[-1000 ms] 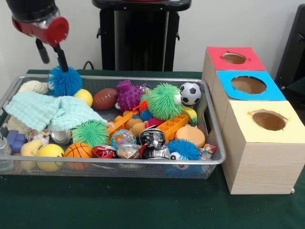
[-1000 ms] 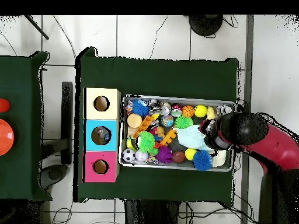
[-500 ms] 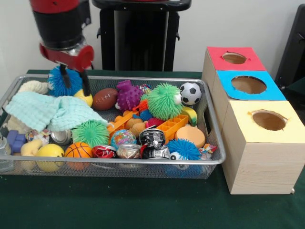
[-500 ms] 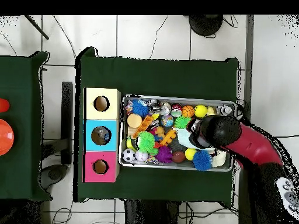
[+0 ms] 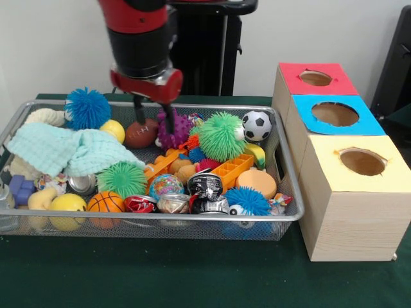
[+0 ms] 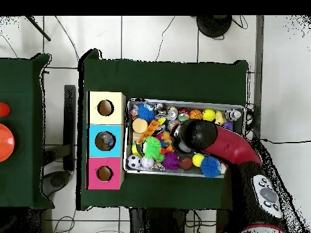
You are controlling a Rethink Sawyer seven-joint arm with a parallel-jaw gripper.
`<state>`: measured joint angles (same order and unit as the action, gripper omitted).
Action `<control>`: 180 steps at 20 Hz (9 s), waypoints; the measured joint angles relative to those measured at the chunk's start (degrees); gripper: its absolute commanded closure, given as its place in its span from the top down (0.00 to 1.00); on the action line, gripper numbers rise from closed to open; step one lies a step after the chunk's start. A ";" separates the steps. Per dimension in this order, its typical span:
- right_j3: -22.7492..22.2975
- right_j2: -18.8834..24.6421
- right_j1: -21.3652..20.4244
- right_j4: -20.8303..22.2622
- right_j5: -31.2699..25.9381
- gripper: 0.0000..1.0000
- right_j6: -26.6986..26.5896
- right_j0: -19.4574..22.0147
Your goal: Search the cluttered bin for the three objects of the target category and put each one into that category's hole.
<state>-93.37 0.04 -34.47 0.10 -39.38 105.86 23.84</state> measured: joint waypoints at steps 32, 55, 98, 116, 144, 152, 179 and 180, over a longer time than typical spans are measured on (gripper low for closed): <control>-5.73 -5.93 7.61 -7.46 13.73 1.00 8.86 -12.45; -8.24 -3.63 6.91 -8.05 13.34 0.00 8.86 -8.30; 8.49 -2.18 9.44 7.97 -11.54 0.00 8.86 14.31; 9.76 0.82 9.23 8.27 -11.44 1.00 8.86 16.13; 9.74 0.58 10.24 6.70 0.54 1.00 8.86 0.82; 9.67 0.27 11.56 4.68 1.42 1.00 8.86 -0.35; 5.59 0.02 10.07 -1.62 1.48 1.00 8.86 -1.91; 5.32 0.02 9.91 -1.68 1.48 1.00 8.86 -2.18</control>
<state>-88.05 0.07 -24.56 -1.58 -37.90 114.73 21.66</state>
